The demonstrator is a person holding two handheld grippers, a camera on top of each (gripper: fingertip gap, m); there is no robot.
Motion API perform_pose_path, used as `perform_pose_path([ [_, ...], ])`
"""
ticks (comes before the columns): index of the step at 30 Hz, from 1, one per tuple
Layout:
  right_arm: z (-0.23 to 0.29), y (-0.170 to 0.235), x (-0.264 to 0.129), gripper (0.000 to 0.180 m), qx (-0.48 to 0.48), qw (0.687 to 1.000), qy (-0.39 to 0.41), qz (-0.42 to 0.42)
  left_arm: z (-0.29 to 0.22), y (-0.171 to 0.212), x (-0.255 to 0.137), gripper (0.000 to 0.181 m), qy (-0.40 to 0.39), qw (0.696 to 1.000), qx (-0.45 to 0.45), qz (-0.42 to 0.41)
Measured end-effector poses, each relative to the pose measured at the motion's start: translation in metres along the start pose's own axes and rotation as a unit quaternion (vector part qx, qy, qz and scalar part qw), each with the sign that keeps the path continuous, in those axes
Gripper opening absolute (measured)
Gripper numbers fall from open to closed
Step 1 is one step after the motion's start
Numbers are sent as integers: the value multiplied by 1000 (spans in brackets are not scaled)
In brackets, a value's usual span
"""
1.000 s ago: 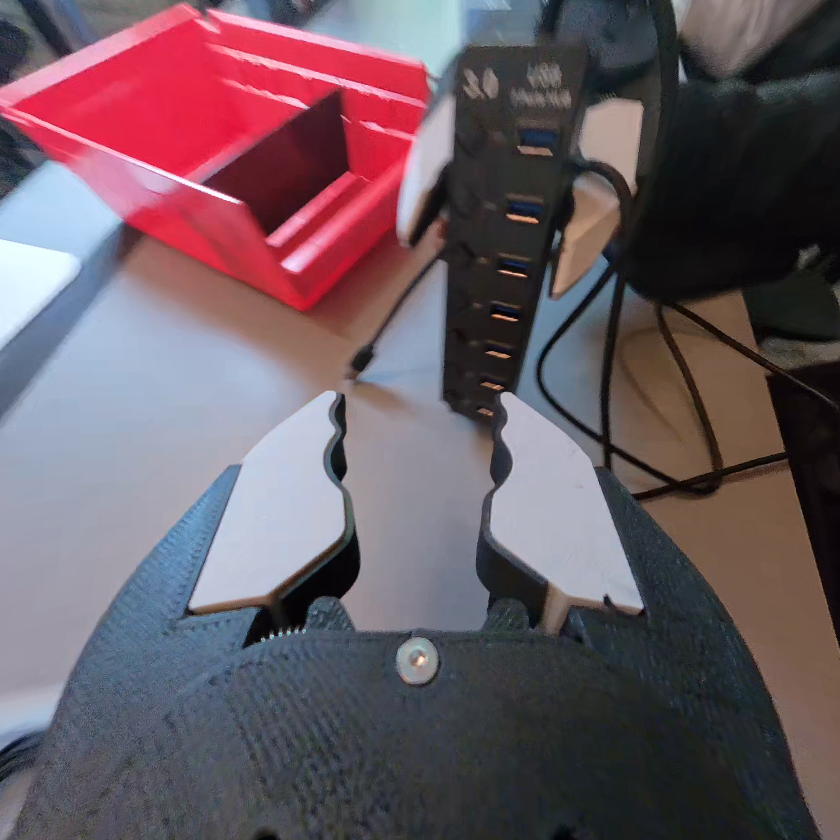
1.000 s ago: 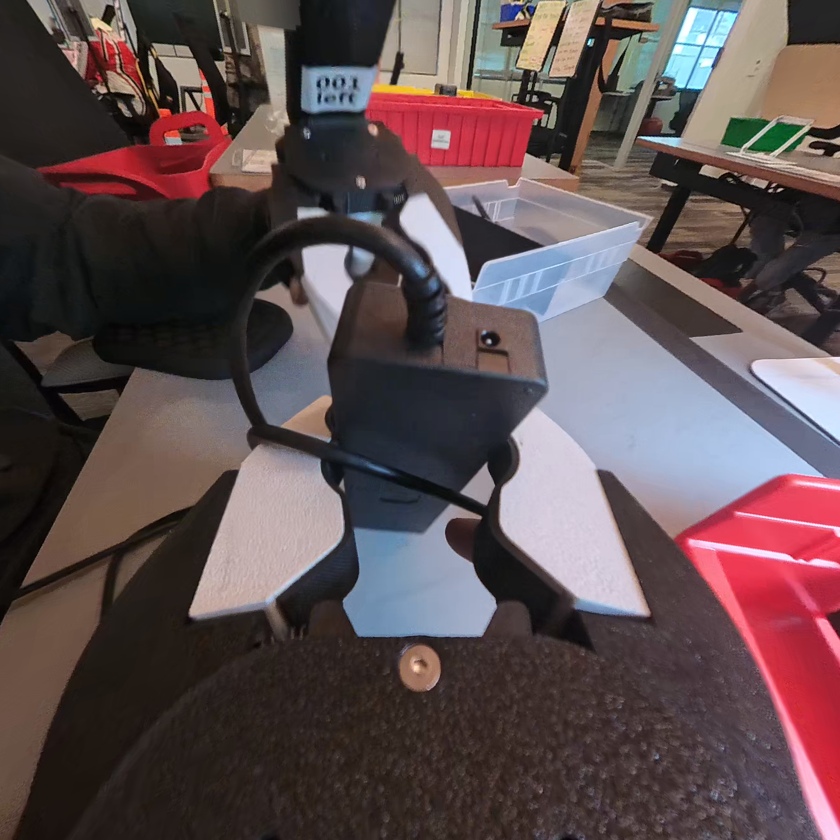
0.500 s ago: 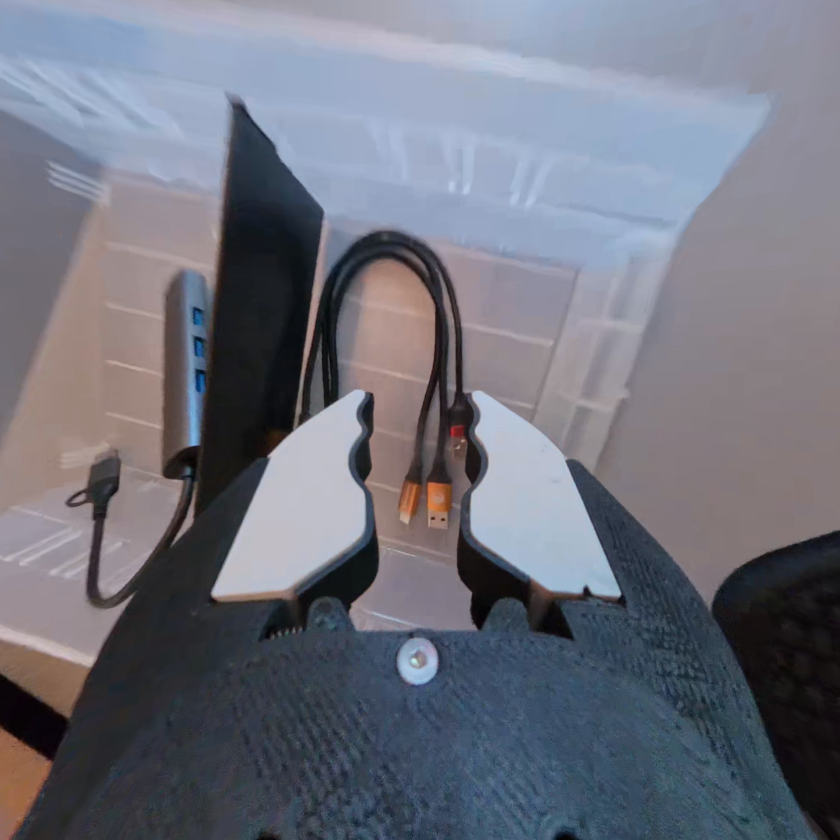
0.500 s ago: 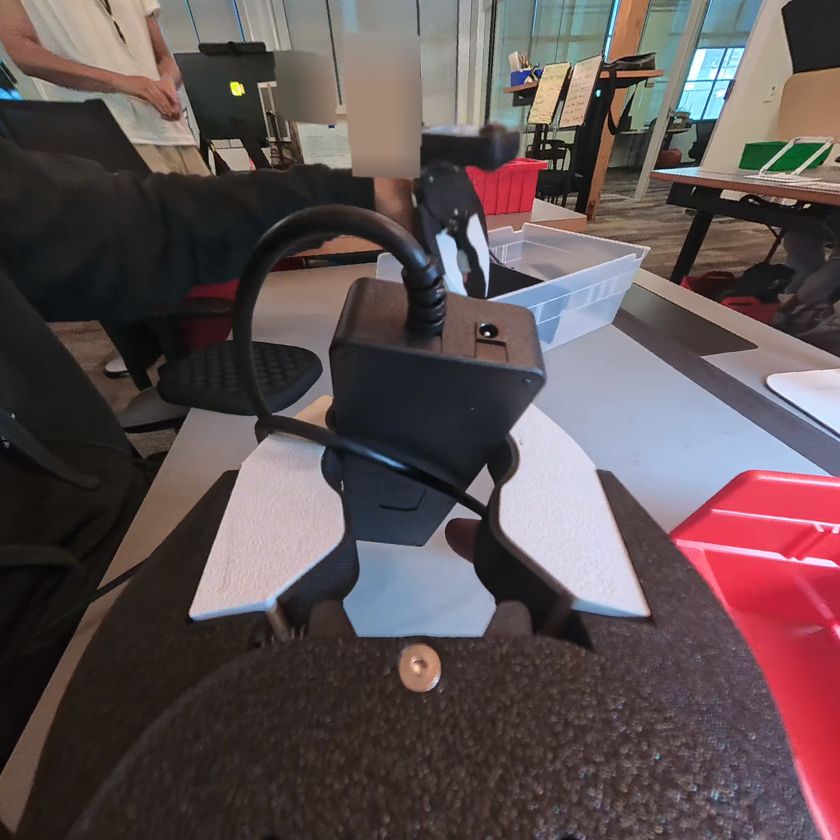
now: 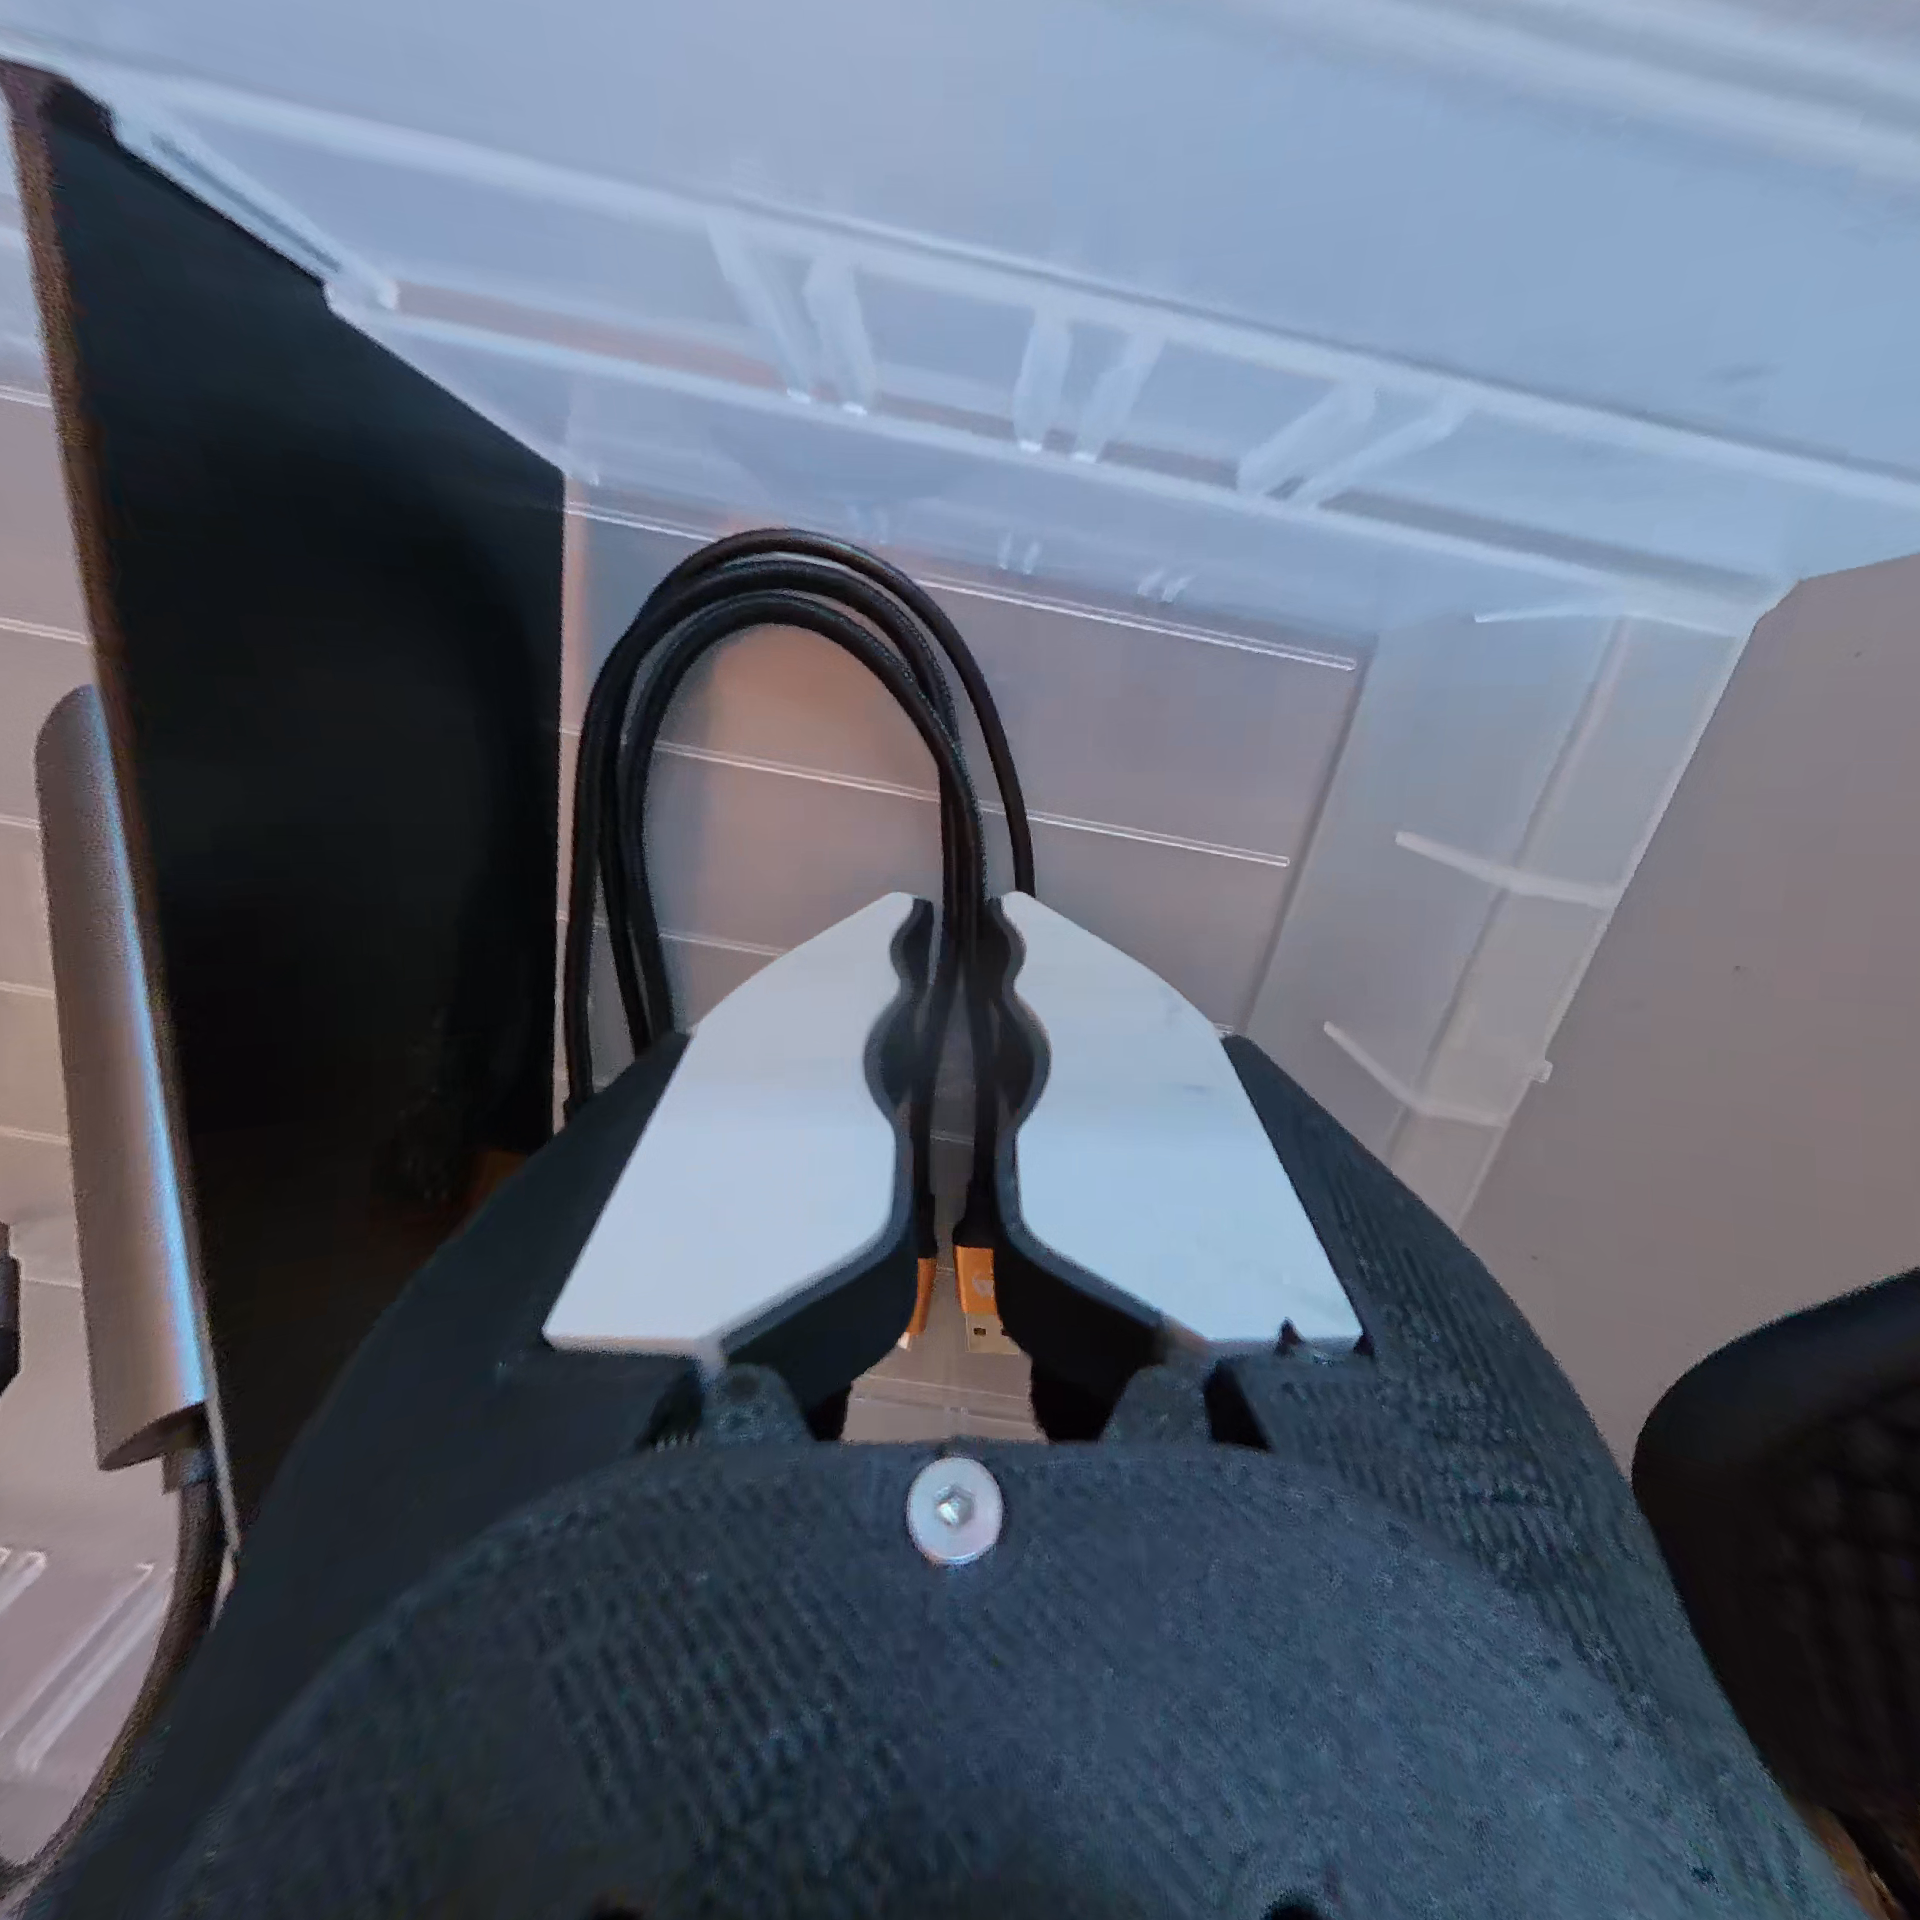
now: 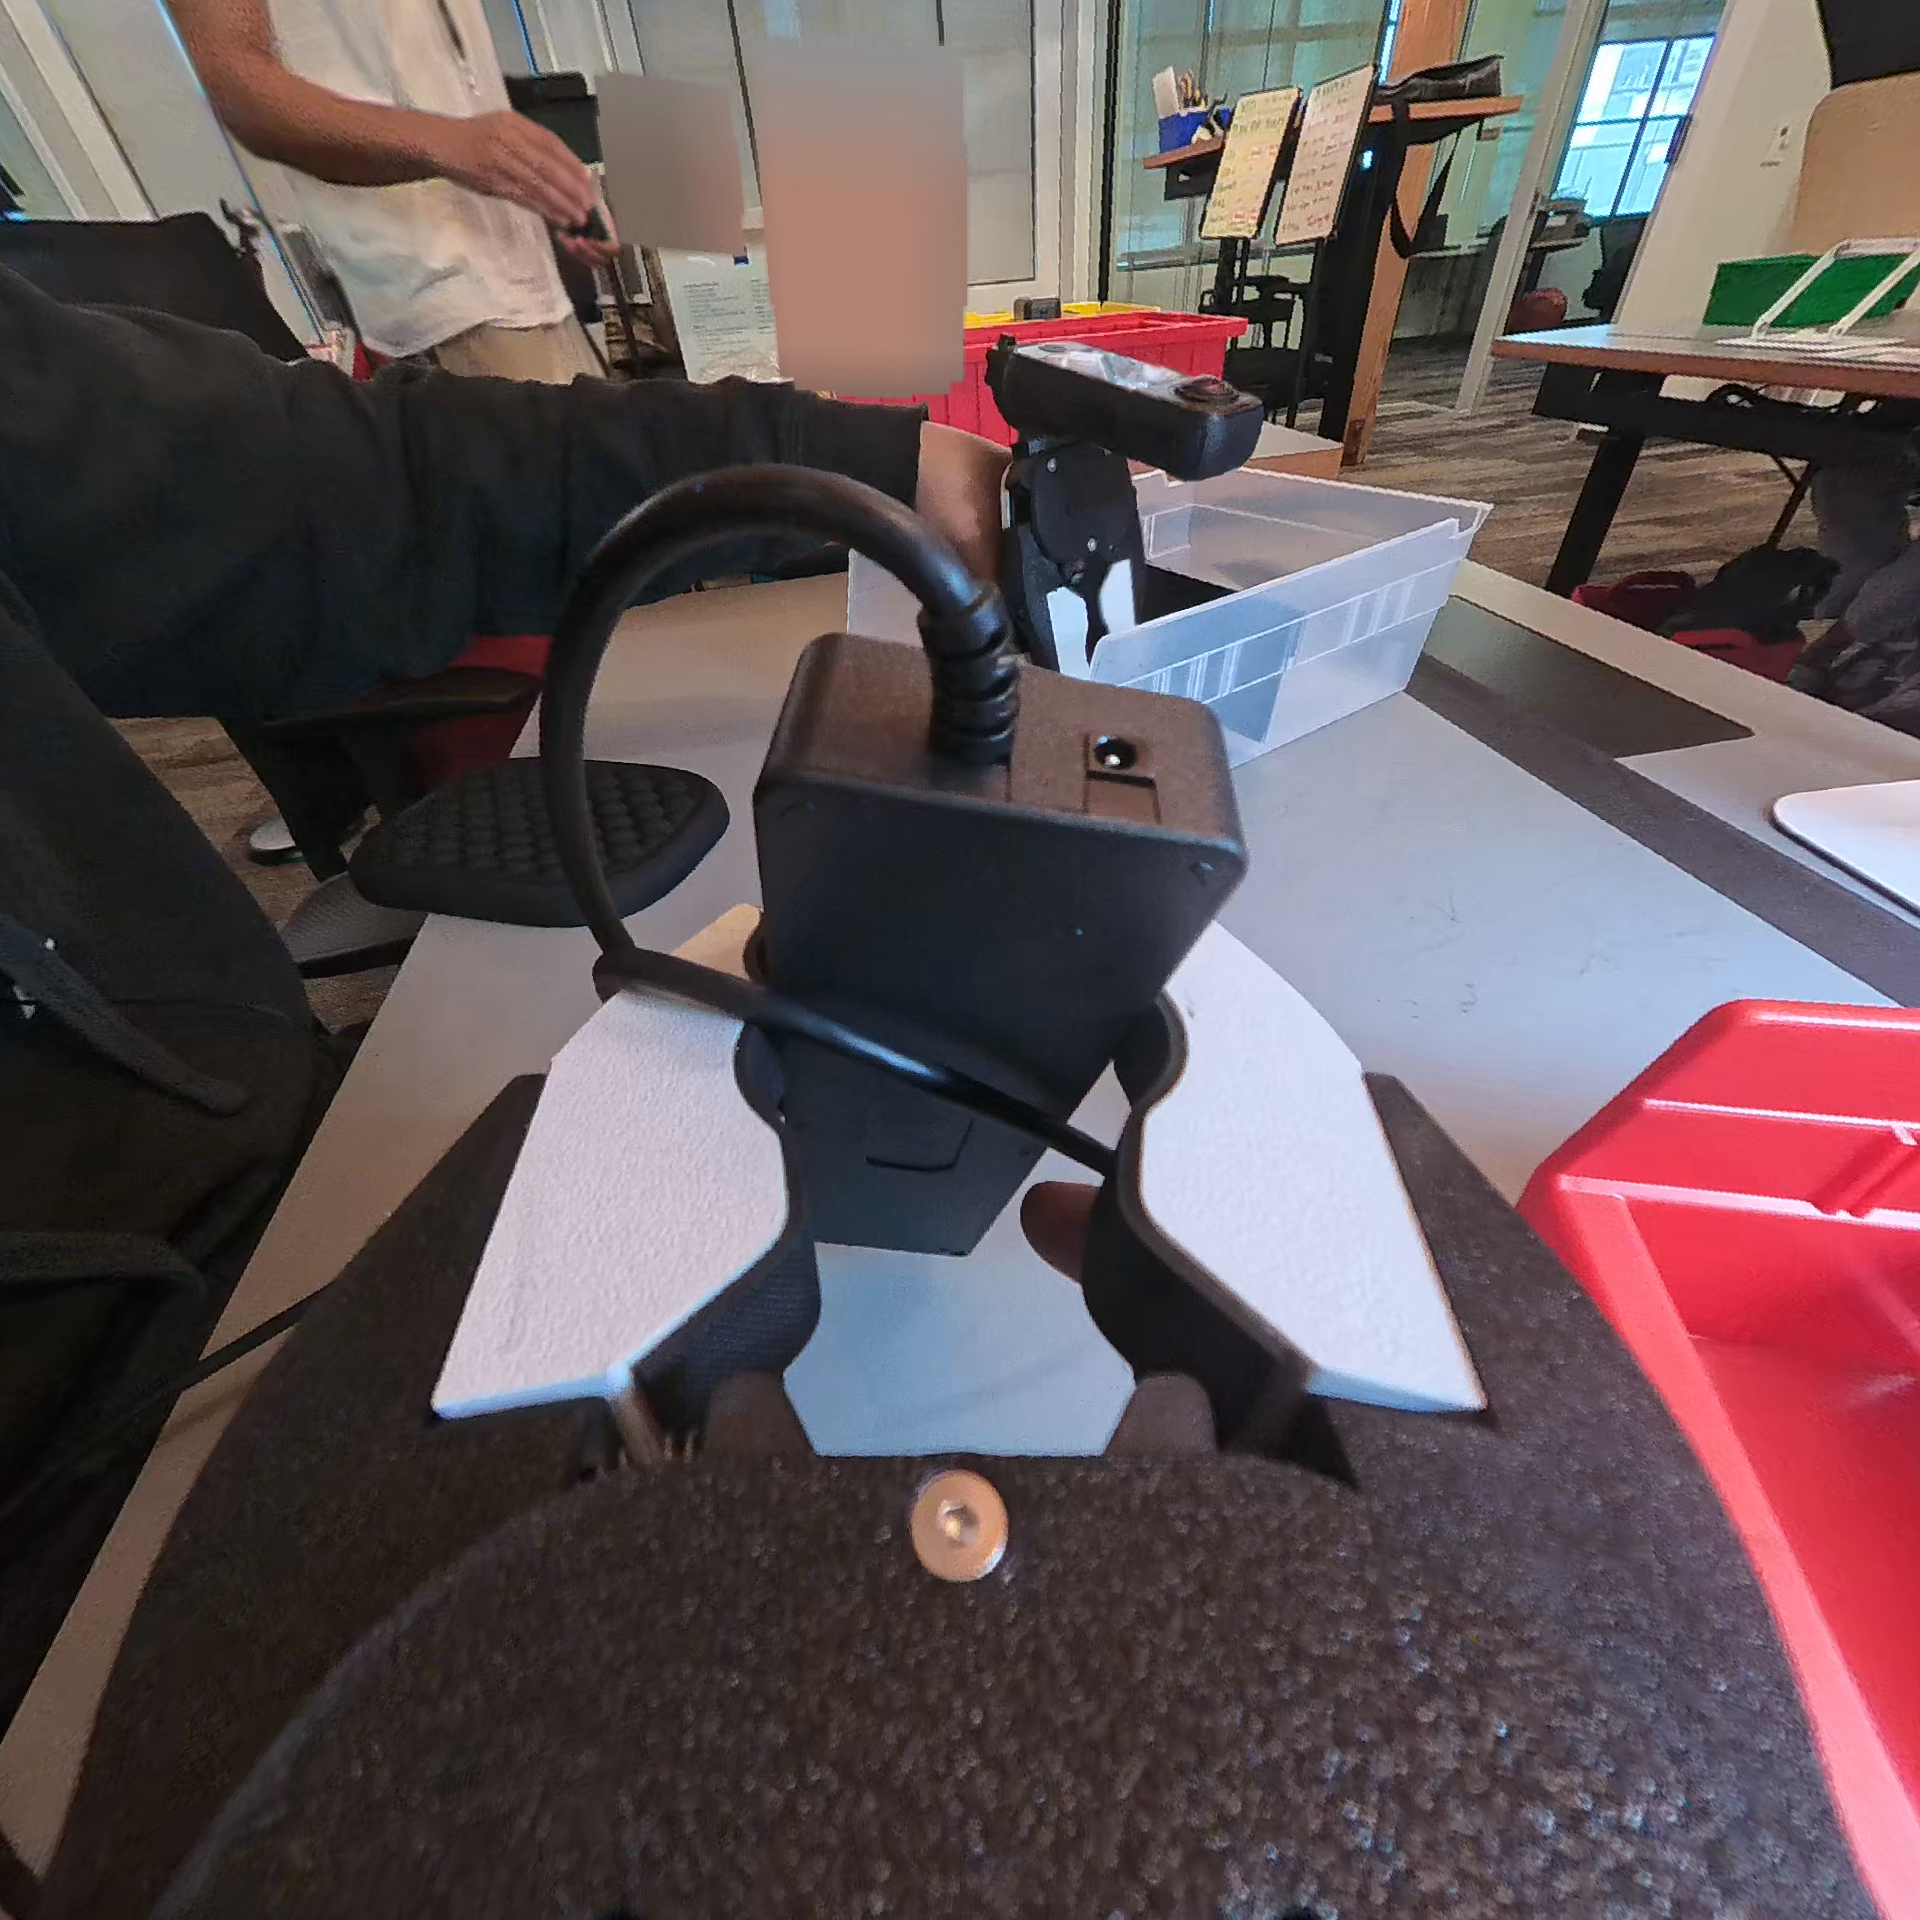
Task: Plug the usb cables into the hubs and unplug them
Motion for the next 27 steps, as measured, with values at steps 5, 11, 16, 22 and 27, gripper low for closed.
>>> perform_pose_path([
  [5, 2, 0, 1, 63, -4, 1000, 3, 5, -3, 3, 1, 7, -7, 1000, 5, 6],
  [11, 3, 0, 1, 63, -12, 1000, 11, 12, 1, 4, -8, 4, -51, 998, 23, 12],
  [16, 2, -2, 0, 63, -12, 1000, 13, 9, 17, -3, -53, 4, -97, 995, 1, -23],
  [22, 1, -1, 0, 64, -10, 1000, 16, 10, 43, -6, -122, 4, -180, 978, -40, -98],
  [27, 1, 0, 0, 64, -9, 1000, 17, 10, 29, -13, -182, 4, -151, 957, -76, -237],
])
Point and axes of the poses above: each gripper's, where its closed fingertips meet, x out along the fingers, y out of its underside, z = x × y across the jaws, the point moved 6 cm from there along -x, back along the fingers, and after that the axes turned 12 degrees about -y, right-handed, at the moved point
